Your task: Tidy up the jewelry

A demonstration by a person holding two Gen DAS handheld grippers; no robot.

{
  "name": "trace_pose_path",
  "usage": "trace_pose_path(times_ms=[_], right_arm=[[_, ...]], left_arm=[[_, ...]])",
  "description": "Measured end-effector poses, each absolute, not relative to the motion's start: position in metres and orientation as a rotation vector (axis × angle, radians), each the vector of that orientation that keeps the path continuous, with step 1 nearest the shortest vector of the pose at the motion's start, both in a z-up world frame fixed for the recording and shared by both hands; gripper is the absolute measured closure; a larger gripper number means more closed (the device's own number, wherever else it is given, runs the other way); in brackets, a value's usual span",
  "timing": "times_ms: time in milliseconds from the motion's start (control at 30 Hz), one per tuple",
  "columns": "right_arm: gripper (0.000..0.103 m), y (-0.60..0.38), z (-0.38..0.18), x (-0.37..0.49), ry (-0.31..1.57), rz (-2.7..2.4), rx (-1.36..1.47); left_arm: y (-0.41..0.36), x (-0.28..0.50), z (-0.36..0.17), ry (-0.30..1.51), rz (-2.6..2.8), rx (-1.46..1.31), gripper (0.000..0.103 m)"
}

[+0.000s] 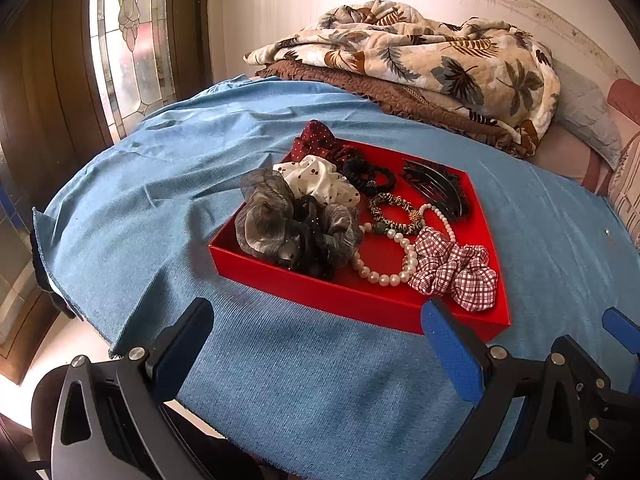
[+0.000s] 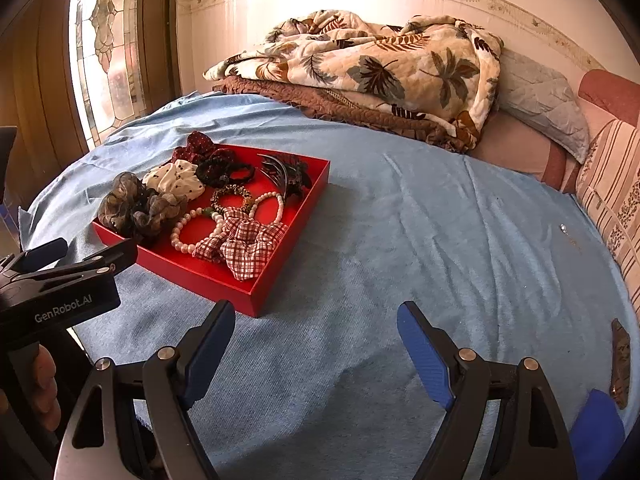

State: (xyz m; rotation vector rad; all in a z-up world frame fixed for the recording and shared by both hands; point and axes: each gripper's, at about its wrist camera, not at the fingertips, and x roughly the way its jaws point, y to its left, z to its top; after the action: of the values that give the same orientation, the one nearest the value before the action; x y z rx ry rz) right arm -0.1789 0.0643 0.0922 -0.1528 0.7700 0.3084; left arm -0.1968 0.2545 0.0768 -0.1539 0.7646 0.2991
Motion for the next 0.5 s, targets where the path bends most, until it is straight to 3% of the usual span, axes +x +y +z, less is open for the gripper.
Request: trace_pose_path(times_ms=[500], right_arm=[[0.014,0.019,0.096,-0.173,0.781,0.297,-0.048]], left_arm=[[0.214,-0.18,0.113,0.748,0.255,-0.041,0.0]])
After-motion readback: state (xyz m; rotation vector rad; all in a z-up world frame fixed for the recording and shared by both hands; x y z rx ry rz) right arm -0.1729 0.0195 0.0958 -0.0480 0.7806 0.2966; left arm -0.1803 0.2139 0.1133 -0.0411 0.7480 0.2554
